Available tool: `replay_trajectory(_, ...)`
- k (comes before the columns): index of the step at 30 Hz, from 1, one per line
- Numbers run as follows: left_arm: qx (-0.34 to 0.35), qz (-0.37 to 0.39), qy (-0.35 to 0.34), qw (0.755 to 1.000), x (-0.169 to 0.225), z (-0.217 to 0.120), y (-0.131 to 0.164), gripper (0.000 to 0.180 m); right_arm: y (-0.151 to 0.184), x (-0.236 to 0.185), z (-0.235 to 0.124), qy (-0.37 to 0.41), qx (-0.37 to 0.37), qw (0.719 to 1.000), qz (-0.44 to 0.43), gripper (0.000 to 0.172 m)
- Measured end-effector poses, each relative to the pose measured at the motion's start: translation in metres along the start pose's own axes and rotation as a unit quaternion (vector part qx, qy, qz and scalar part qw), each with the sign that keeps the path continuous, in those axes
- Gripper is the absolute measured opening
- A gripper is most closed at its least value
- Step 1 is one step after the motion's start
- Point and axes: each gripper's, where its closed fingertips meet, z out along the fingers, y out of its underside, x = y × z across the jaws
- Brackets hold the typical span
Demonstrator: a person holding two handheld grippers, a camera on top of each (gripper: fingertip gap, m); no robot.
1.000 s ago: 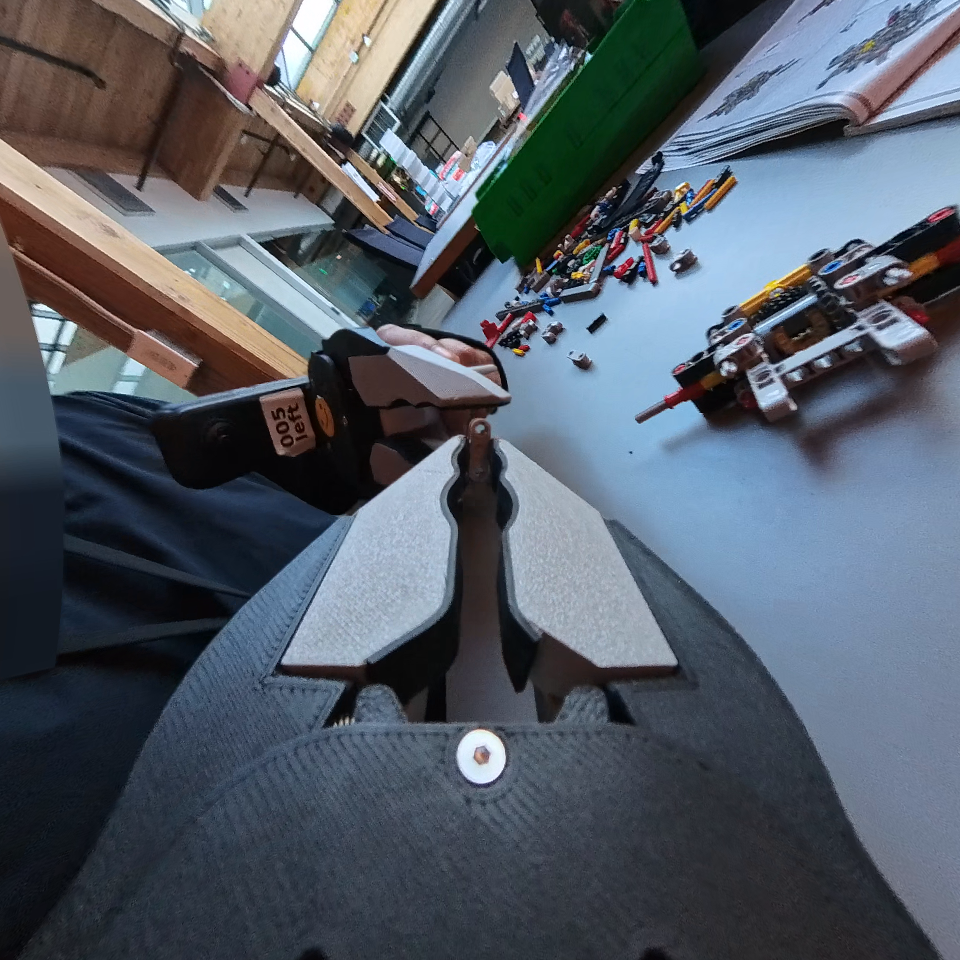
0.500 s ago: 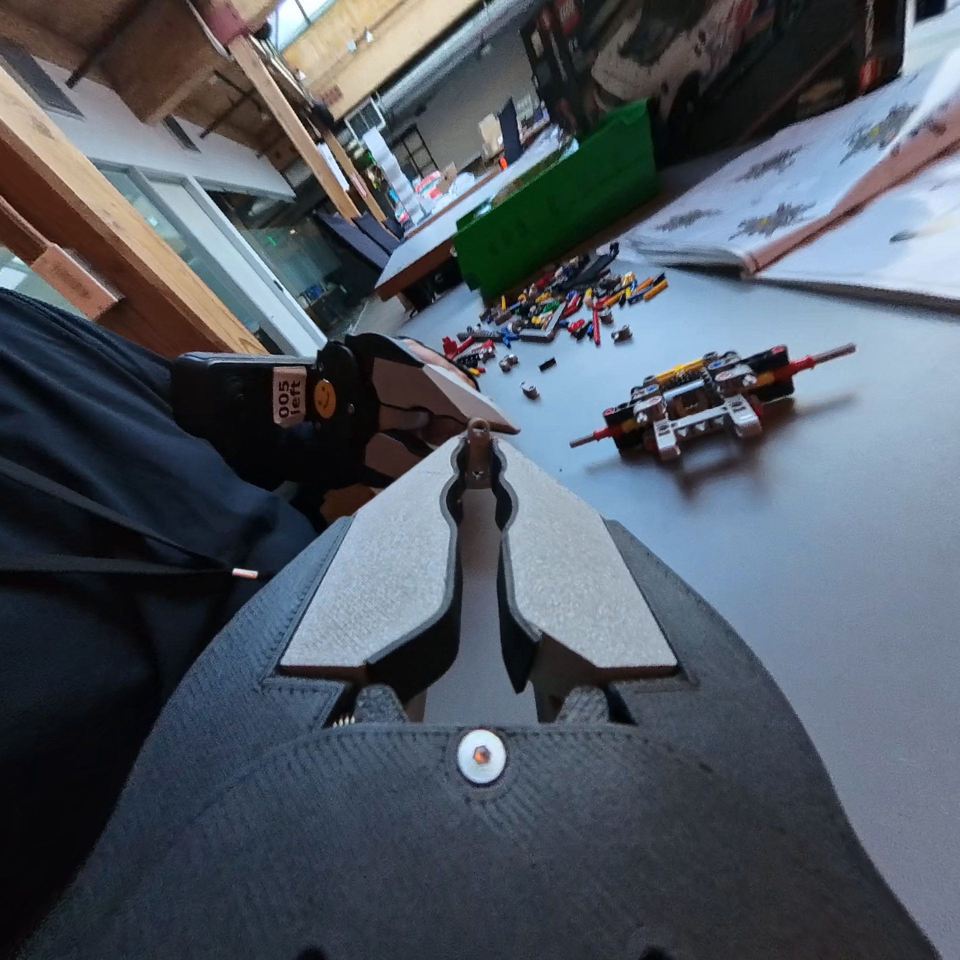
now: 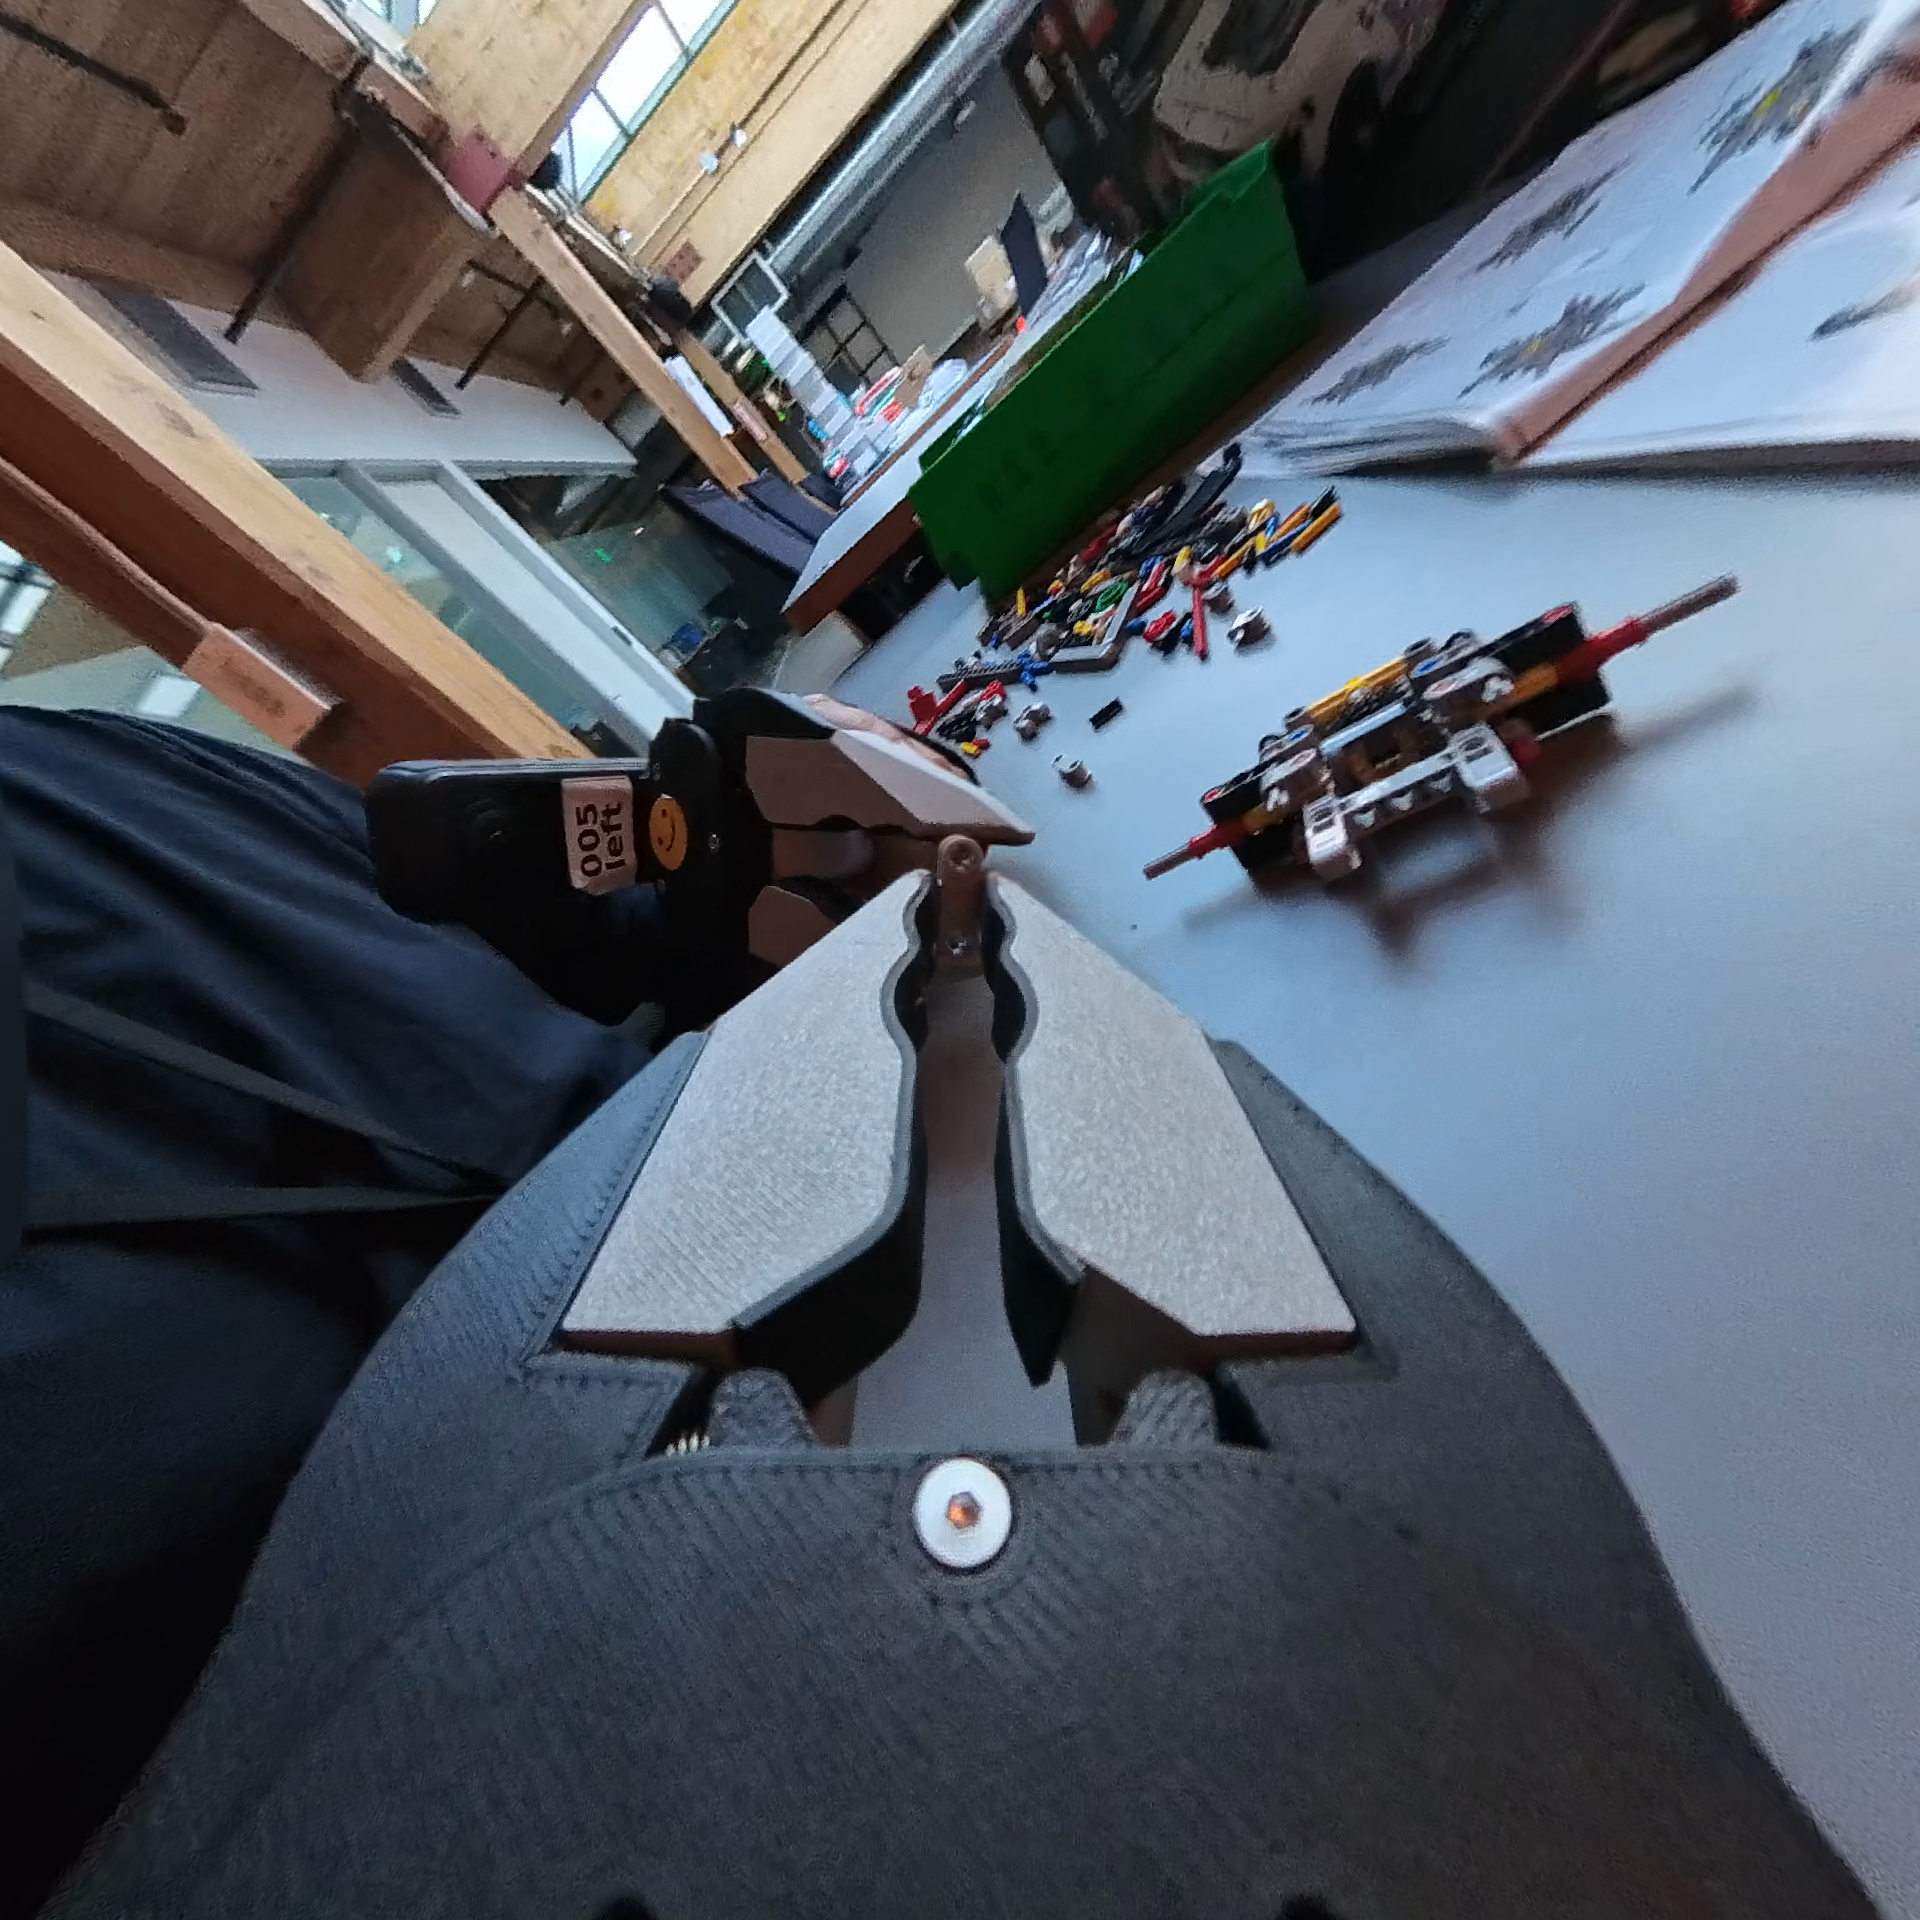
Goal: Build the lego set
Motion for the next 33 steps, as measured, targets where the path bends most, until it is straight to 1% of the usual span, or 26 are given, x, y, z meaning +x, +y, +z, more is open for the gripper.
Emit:
replay_trajectory(4,0.008,0.005,-0.005,1.0,0.0,0.002,-0.006,0.024,0.013,-0.006,0.015,-0.022,-0.028,0.999,0.037,0.004)
replay_trajectory(7,0.024,0.013,-0.012,1.0,0.0,0.0,-0.014,0.025,0.018,-0.008,0.021,-0.018,-0.039,0.998,0.04,0.004)
replay_trajectory(12,0.032,0.028,-0.021,0.999,0.001,-0.001,-0.019,0.024,0.014,-0.006,0.021,-0.011,-0.02,0.998,0.05,0.004)
replay_trajectory(17,0.039,0.016,-0.035,0.999,-0.005,-0.003,-0.022,0.024,0.009,-0.005,0.024,0.014,0.013,0.999,0.042,0.004)
replay_trajectory(23,0.04,0.02,-0.039,0.998,-0.006,-0.003,-0.023,0.022,0.011,-0.007,0.028,0.016,0.015,0.999,0.045,0.004)
replay_trajectory(29,0.046,0.02,-0.042,0.998,-0.006,-0.003,-0.025,0.027,0.008,-0.007,0.026,0.015,0.029,0.998,0.05,0.004)
replay_trajectory(33,0.049,0.023,-0.049,0.997,-0.008,-0.004,-0.026,0.022,0.009,-0.009,0.028,0.008,0.029,0.998,0.056,0.004)
